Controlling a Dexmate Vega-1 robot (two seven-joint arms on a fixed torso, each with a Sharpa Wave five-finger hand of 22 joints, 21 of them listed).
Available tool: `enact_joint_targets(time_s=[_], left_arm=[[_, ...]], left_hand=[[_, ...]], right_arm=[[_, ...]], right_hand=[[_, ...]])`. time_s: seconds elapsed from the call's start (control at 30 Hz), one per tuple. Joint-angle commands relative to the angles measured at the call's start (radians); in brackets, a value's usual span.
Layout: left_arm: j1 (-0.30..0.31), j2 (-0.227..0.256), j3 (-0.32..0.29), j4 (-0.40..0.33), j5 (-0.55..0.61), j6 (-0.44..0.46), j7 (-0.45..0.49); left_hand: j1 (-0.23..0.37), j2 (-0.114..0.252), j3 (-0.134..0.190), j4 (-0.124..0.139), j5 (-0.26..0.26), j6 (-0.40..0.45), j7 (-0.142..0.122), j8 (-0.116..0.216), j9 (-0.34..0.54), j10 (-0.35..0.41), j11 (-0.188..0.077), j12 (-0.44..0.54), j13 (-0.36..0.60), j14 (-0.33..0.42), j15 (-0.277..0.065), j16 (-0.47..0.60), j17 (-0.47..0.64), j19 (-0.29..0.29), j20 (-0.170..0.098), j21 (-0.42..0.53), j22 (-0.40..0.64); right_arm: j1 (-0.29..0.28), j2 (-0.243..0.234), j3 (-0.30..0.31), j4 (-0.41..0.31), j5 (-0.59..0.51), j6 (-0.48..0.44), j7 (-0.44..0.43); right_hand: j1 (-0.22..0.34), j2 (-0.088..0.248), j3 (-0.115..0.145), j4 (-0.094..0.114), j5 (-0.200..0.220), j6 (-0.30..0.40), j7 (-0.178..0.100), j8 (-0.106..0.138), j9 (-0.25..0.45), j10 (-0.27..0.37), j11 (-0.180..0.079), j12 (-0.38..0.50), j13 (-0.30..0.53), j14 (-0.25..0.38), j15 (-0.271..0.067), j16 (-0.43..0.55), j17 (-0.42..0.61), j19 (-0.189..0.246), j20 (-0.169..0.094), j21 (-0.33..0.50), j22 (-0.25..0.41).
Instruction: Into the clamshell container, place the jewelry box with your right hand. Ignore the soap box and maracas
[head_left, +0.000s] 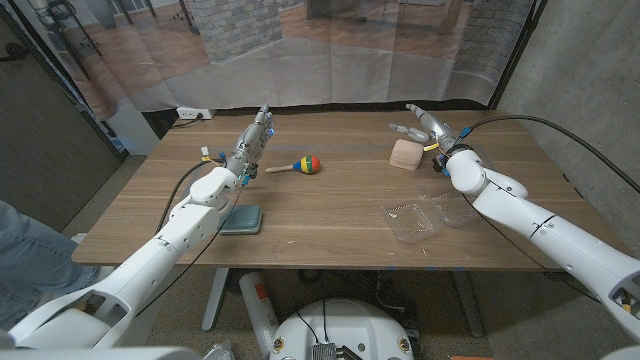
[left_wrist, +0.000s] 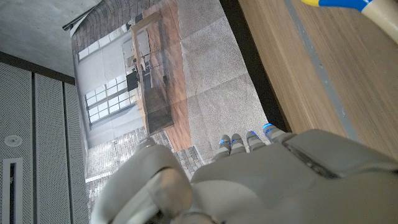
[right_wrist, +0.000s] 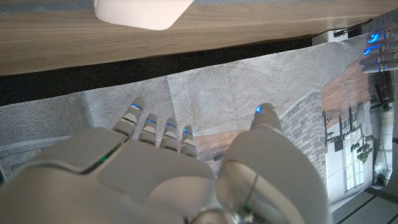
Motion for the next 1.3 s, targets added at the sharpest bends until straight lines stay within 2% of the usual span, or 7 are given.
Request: enact_joint_targets(time_s=[0.03,0.37,0.47,0.57,0.7,1.0,1.3], left_arm=[[0.001,-0.001,0.008,-0.011,0.004,0.011,0.001],[0.012,0.001,0.005,-0.021,0.009,0.007,0.015],[0.015,0.002,0.004,-0.023,0.007,0.007,0.015],[0.015,0.002,0.003,-0.024,0.007,0.007,0.016],[0.015,0.001,0.002,-0.020,0.007,0.000,0.013],[0.013,0.003,-0.001,-0.013,0.005,-0.005,0.006],[0.008,0.000,-0.003,-0.001,0.001,-0.009,0.002]], left_hand=[[0.014,0.003,-0.003,-0.004,0.006,0.007,-0.003,0.004,0.002,0.005,-0.004,0.002,0.001,-0.015,0.003,-0.001,0.002,-0.056,-0.023,0.002,0.003],[0.017,0.006,-0.004,-0.005,0.006,0.013,-0.002,0.003,0.002,0.005,-0.002,0.000,0.001,-0.018,0.003,-0.003,0.002,-0.060,-0.017,0.000,0.003],[0.018,0.007,-0.004,-0.005,0.006,0.014,-0.003,0.003,0.002,0.005,-0.002,-0.001,0.001,-0.017,0.004,-0.003,0.002,-0.061,-0.017,-0.001,0.003],[0.021,0.009,-0.004,-0.006,0.006,0.015,-0.002,0.001,0.002,0.008,0.015,-0.001,0.001,-0.016,0.012,-0.004,0.002,-0.060,-0.015,-0.001,0.003],[0.022,0.010,-0.005,-0.006,0.005,0.015,0.002,0.000,0.002,0.006,0.018,-0.003,0.001,-0.015,0.015,-0.004,0.002,-0.059,-0.020,-0.001,0.003],[0.026,0.012,-0.007,-0.007,0.005,0.016,0.003,-0.004,0.002,0.006,0.019,-0.005,0.001,-0.014,0.016,-0.005,0.003,-0.058,-0.025,-0.002,0.004],[0.028,0.013,-0.008,-0.008,0.004,0.016,0.003,-0.006,0.002,0.006,0.015,-0.006,0.001,-0.014,0.015,-0.005,0.003,-0.060,-0.019,-0.004,0.004]], right_arm=[[0.011,-0.028,-0.026,-0.041,-0.045,-0.080,0.050],[0.020,-0.039,-0.042,-0.054,-0.072,-0.120,0.074],[0.029,-0.038,-0.050,-0.059,-0.081,-0.146,0.091],[0.039,-0.037,-0.063,-0.062,-0.096,-0.170,0.106],[0.055,-0.036,-0.081,-0.069,-0.119,-0.211,0.128],[0.082,-0.030,-0.105,-0.064,-0.148,-0.255,0.152],[0.127,-0.024,-0.150,-0.051,-0.178,-0.319,0.224]], right_hand=[[0.015,-0.004,-0.002,-0.007,0.013,-0.015,-0.001,-0.001,0.005,-0.026,0.003,-0.008,0.005,-0.026,-0.001,-0.005,0.003,-0.013,0.019,-0.013,0.006],[0.014,-0.014,-0.013,-0.006,0.031,-0.027,0.005,0.003,0.005,-0.050,0.008,-0.004,0.004,-0.073,-0.011,-0.008,0.004,-0.082,0.035,-0.061,0.007],[0.013,-0.016,-0.015,-0.006,0.035,-0.037,0.010,0.001,0.005,-0.062,0.009,-0.005,0.004,-0.084,-0.008,-0.008,0.004,-0.086,0.036,-0.066,0.007],[0.012,-0.019,-0.018,-0.005,0.038,-0.048,0.012,-0.002,0.005,-0.070,0.010,-0.005,0.004,-0.091,-0.005,-0.007,0.005,-0.087,0.037,-0.071,0.008],[0.011,-0.021,-0.022,-0.004,0.043,-0.066,0.016,-0.005,0.004,-0.084,0.014,-0.006,0.004,-0.100,-0.003,-0.006,0.005,-0.088,0.037,-0.077,0.008],[0.010,-0.025,-0.026,-0.004,0.049,-0.078,0.018,-0.005,0.004,-0.091,0.020,-0.005,0.004,-0.100,0.003,-0.002,0.004,-0.086,0.037,-0.081,0.008],[0.009,-0.030,-0.030,-0.003,0.053,-0.079,0.020,-0.002,0.004,-0.094,0.019,-0.002,0.004,-0.098,0.005,0.000,0.004,-0.089,0.038,-0.087,0.009]])
